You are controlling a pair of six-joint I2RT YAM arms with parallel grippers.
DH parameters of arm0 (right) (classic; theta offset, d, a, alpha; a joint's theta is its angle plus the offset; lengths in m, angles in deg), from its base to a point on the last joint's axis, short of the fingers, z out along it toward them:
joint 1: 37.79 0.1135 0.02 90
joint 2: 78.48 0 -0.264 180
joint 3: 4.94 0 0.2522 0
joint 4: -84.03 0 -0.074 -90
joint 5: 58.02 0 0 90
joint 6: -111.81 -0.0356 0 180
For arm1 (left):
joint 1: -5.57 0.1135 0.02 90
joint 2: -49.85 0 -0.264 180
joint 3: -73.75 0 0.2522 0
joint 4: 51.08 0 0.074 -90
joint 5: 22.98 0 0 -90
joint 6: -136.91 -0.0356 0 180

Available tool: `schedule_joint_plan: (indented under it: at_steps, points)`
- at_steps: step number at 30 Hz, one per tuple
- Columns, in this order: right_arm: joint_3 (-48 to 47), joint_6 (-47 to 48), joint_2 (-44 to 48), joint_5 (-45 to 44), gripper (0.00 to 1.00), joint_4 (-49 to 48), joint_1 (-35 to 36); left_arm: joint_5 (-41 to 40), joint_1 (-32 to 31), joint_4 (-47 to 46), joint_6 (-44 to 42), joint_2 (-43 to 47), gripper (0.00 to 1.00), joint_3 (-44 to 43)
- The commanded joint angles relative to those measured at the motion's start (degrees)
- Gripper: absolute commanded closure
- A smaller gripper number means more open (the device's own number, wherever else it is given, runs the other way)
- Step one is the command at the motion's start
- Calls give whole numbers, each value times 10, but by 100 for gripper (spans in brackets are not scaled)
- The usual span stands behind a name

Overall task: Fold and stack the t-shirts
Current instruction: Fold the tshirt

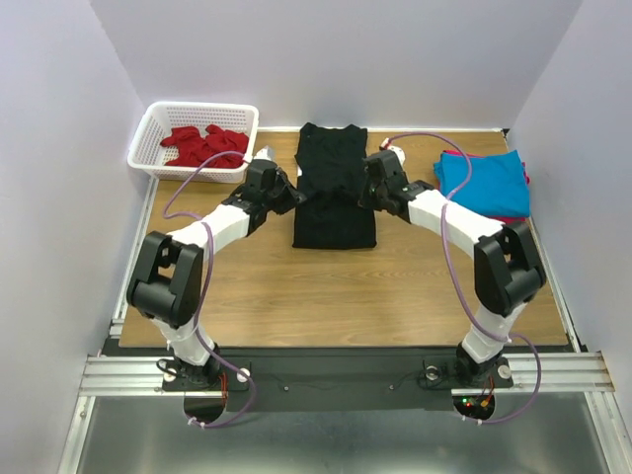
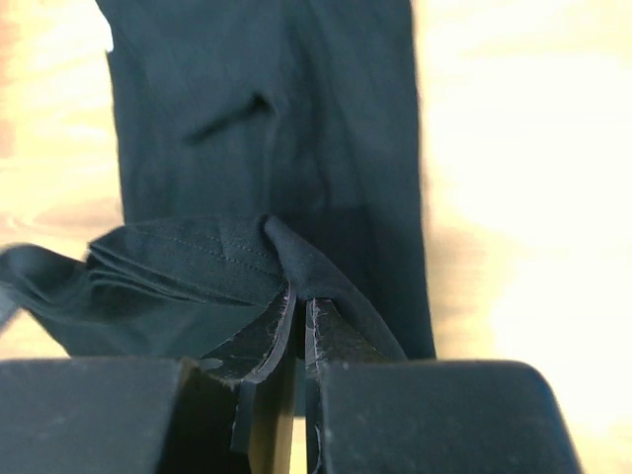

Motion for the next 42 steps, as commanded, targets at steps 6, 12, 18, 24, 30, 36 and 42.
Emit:
schedule_joint_plan:
  at_steps: [6, 12, 18, 24, 30, 36, 42]
  points:
    - [-94, 41, -82, 50, 100, -28, -36, 41, 25, -18, -44, -72, 100, -82]
    - [-116, 40, -128, 74, 99, -29, -50, 46, 30, -17, -56, -116, 100, -114]
    - [-142, 53, -159, 85, 77, -28, -62, 20, 32, 13, -55, -142, 94, -140]
    - [-143, 69, -132, 111, 34, -27, -65, 19, 32, 27, -57, -102, 26, -137]
    - [-74, 75, -69, 130, 0, -25, -65, 25, 31, 26, -54, -39, 1, -68]
    - [48, 61, 18, 169, 0, -26, -65, 36, 25, 8, -35, 28, 1, 56]
    - [139, 19, 46, 203, 6, -30, -66, 49, 22, -39, -14, 56, 2, 145]
